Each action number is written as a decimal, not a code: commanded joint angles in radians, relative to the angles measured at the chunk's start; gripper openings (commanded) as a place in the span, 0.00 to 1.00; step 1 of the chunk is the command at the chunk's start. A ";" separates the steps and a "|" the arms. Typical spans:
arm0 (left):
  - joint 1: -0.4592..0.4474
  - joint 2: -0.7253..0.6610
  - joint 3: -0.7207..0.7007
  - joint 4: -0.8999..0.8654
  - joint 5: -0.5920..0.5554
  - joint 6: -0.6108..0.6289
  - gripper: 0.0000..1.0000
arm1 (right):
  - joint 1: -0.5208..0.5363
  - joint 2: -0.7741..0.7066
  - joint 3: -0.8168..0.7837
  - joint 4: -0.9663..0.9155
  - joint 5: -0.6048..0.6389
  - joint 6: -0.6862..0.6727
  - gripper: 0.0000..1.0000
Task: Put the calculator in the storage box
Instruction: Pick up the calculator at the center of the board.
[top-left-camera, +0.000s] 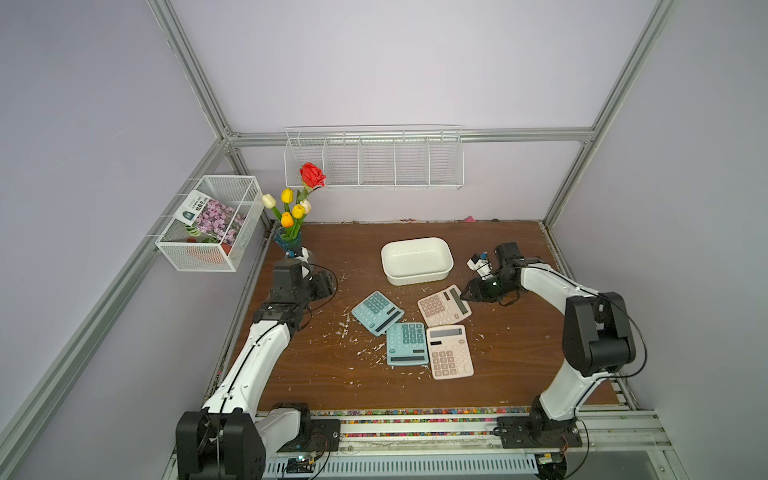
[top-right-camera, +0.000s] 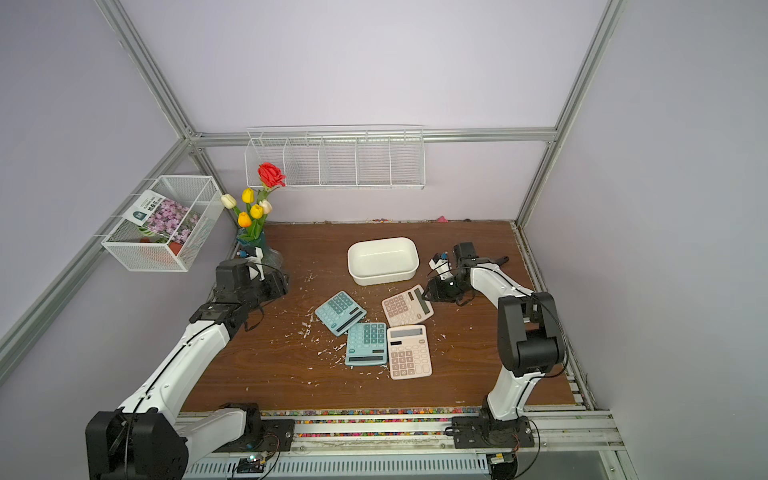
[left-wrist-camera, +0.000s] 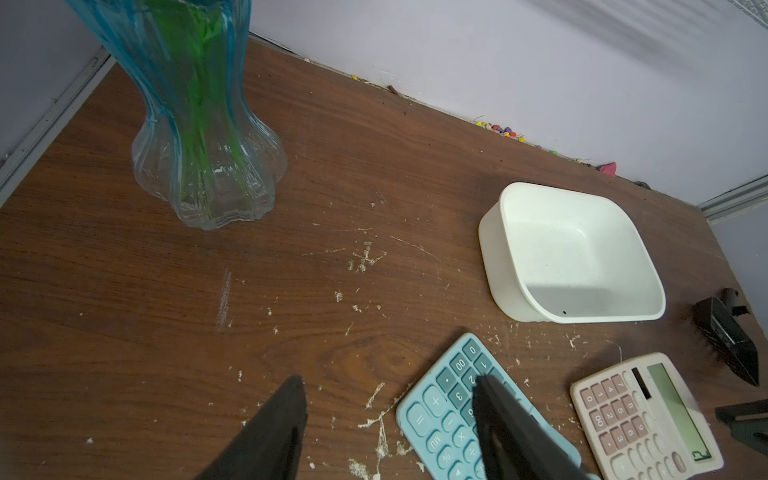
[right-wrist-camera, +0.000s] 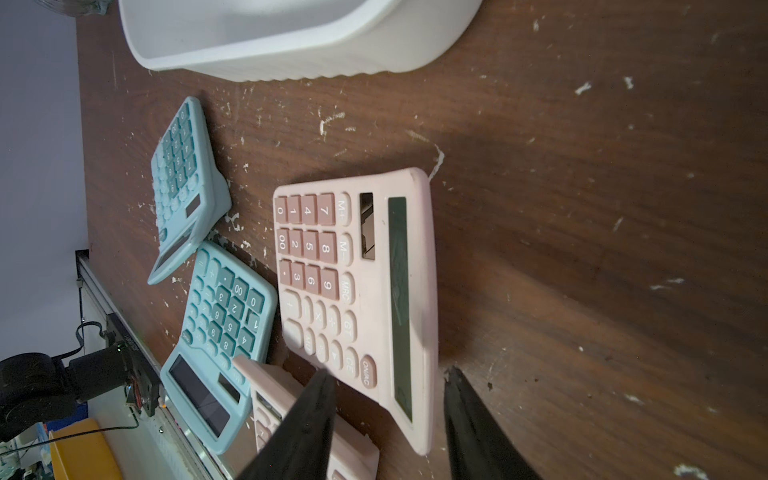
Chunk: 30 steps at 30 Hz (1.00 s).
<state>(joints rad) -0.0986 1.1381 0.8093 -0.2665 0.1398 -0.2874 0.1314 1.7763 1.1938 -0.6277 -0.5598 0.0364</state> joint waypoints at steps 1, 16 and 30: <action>-0.001 0.009 -0.006 0.005 0.013 -0.005 0.68 | 0.007 0.025 0.028 0.008 -0.023 -0.009 0.46; -0.001 0.017 -0.005 0.003 0.021 -0.005 0.66 | 0.009 0.114 0.082 0.014 -0.037 -0.003 0.40; -0.001 0.031 -0.004 0.004 0.025 -0.007 0.66 | 0.008 0.167 0.111 -0.010 -0.072 -0.001 0.32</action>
<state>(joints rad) -0.0986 1.1660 0.8093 -0.2668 0.1577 -0.2874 0.1326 1.9232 1.2789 -0.6212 -0.6044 0.0368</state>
